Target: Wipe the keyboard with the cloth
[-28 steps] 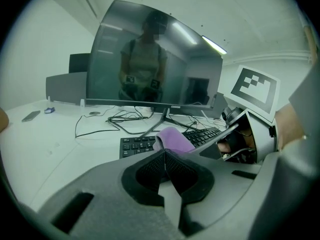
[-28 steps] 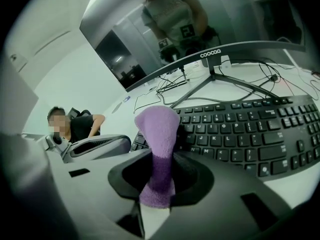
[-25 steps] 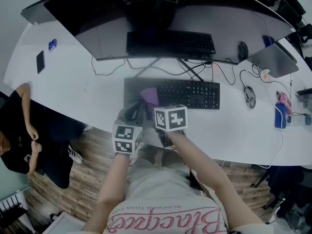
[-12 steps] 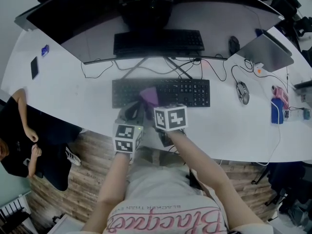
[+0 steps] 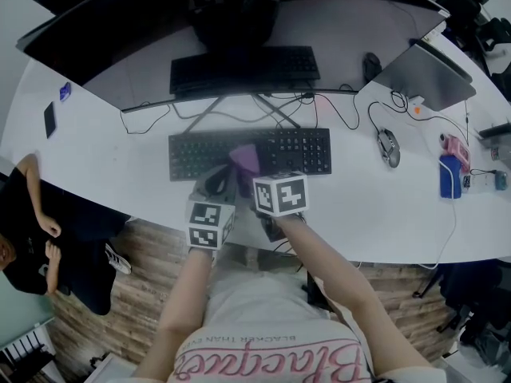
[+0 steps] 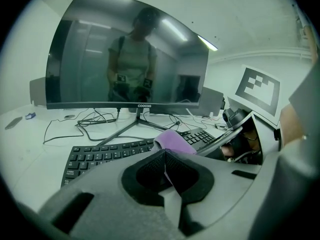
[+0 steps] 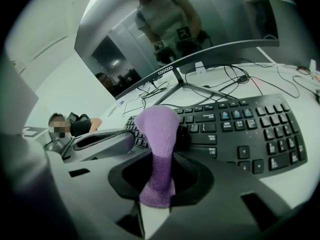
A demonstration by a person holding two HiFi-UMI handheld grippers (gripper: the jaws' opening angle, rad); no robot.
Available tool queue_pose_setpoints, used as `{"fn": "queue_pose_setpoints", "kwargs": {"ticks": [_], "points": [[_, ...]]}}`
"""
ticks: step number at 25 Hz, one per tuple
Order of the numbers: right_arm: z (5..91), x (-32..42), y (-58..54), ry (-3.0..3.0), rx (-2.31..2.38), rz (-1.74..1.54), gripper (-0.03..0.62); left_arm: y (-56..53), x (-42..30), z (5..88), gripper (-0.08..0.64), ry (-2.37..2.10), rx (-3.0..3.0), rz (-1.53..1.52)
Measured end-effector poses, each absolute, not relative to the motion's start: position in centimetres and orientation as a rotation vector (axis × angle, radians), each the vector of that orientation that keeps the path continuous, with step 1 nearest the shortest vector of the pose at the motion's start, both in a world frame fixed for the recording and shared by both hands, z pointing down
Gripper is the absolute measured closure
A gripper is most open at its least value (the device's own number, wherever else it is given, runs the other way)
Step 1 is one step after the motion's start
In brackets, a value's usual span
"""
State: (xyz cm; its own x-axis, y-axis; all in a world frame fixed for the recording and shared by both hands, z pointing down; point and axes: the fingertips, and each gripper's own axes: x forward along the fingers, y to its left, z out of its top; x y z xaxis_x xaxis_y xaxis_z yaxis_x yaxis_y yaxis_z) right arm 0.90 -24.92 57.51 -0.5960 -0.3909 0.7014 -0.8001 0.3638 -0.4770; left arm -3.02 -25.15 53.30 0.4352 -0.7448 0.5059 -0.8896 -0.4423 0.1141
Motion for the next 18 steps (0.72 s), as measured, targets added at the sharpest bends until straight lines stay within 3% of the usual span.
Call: {"fn": "queue_pose_setpoints", "kwargs": {"ticks": [18], "points": [[57.4, 9.8, -25.4, -2.076, 1.168, 1.044, 0.505, -25.4, 4.9, 54.0, 0.552, -1.284, 2.396, 0.585]]}}
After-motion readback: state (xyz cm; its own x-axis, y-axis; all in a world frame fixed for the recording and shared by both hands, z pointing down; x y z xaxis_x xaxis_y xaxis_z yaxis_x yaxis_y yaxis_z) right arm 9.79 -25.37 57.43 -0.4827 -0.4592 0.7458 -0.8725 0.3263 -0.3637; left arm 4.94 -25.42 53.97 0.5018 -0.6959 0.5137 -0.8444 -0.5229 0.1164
